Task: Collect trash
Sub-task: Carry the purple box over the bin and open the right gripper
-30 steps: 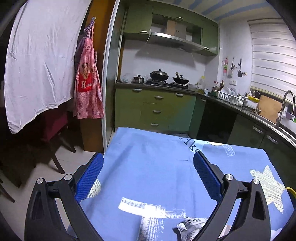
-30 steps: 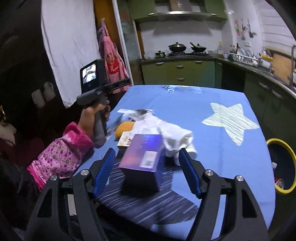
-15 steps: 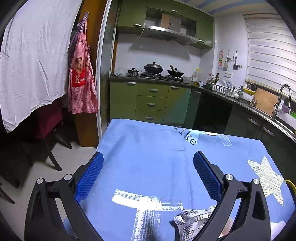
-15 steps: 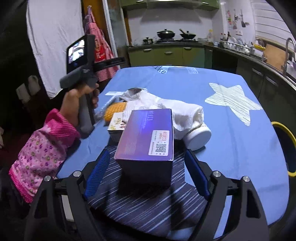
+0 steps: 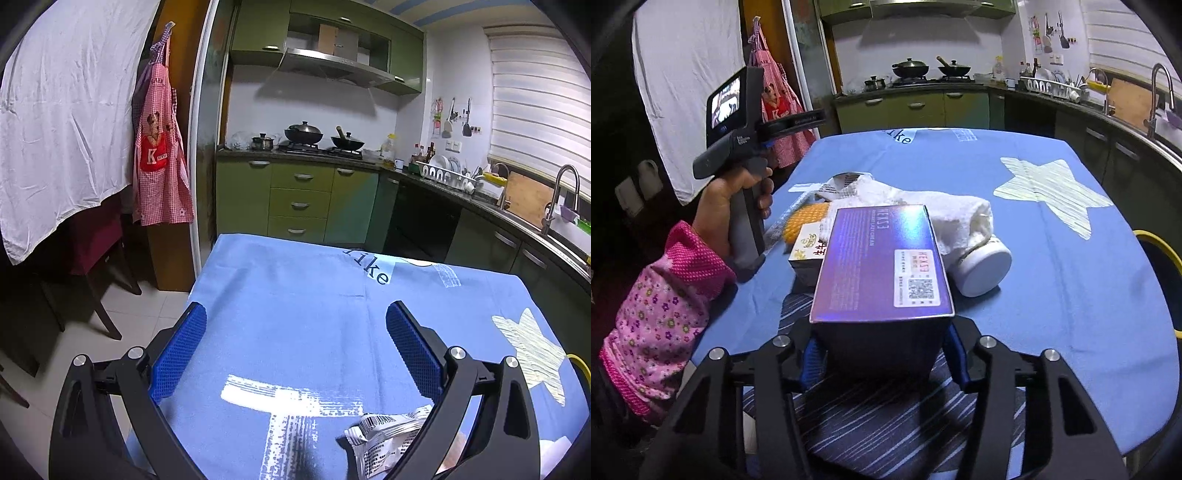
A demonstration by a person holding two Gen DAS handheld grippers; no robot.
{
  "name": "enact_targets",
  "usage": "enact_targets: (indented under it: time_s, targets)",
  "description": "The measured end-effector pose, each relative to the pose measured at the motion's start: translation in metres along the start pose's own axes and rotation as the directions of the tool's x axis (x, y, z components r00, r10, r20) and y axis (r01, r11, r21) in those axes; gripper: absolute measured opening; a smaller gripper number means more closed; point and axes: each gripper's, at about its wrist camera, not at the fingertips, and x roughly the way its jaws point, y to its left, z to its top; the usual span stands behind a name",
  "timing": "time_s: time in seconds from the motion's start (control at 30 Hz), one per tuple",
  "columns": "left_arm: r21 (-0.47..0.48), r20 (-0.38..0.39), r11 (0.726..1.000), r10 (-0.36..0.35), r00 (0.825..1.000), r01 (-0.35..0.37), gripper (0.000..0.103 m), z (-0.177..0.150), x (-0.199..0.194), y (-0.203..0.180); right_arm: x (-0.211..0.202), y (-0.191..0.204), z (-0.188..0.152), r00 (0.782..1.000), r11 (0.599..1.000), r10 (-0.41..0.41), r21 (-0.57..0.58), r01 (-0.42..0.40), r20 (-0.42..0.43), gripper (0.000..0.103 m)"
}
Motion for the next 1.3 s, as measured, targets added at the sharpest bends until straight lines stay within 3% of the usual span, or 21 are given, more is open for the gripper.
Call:
enact_targets:
  time_s: [0.2, 0.53, 0.8, 0.93, 1.03, 1.1, 1.3]
  targets:
    - [0.005, -0.002, 1.0, 0.0, 1.0, 0.001, 0.096, -0.001, 0.0, -0.001, -0.022, -0.011, 0.003, 0.999, 1.0, 0.025, -0.005, -0.024, 0.03, 0.051]
    - [0.022, -0.011, 1.0, 0.002, 1.0, -0.002, 0.096, -0.004, 0.002, -0.004, -0.077, -0.049, 0.016, 0.993, 0.998, -0.025, 0.063, 0.018, 0.116, 0.051]
    - [0.039, -0.019, 0.999, 0.003, 1.0, -0.002, 0.096, -0.005, 0.006, -0.008, -0.134, -0.15, 0.044, 0.961, 0.96, -0.187, 0.248, 0.134, 0.202, 0.051]
    - [0.047, -0.026, 0.999, 0.005, 1.0, -0.004, 0.096, -0.006, 0.008, -0.009, -0.149, -0.205, 0.054, 0.946, 0.923, -0.26, 0.337, 0.185, 0.192, 0.051]
    - [0.047, -0.031, 0.999, 0.005, 0.999, -0.003, 0.096, -0.006, 0.01, -0.009, -0.149, -0.243, 0.058, 0.927, 0.887, -0.344, 0.376, 0.268, 0.151, 0.052]
    - [0.049, -0.032, 0.999, 0.004, 0.999, -0.003, 0.097, -0.006, 0.01, -0.01, -0.138, -0.272, 0.059, 0.91, 0.856, -0.405, 0.387, 0.344, 0.087, 0.052]
    - [0.054, -0.035, 0.999, 0.005, 0.999, -0.003, 0.097, -0.006, 0.012, -0.01, -0.085, -0.35, 0.057, 0.866, 0.775, -0.495, 0.418, 0.474, -0.064, 0.053]
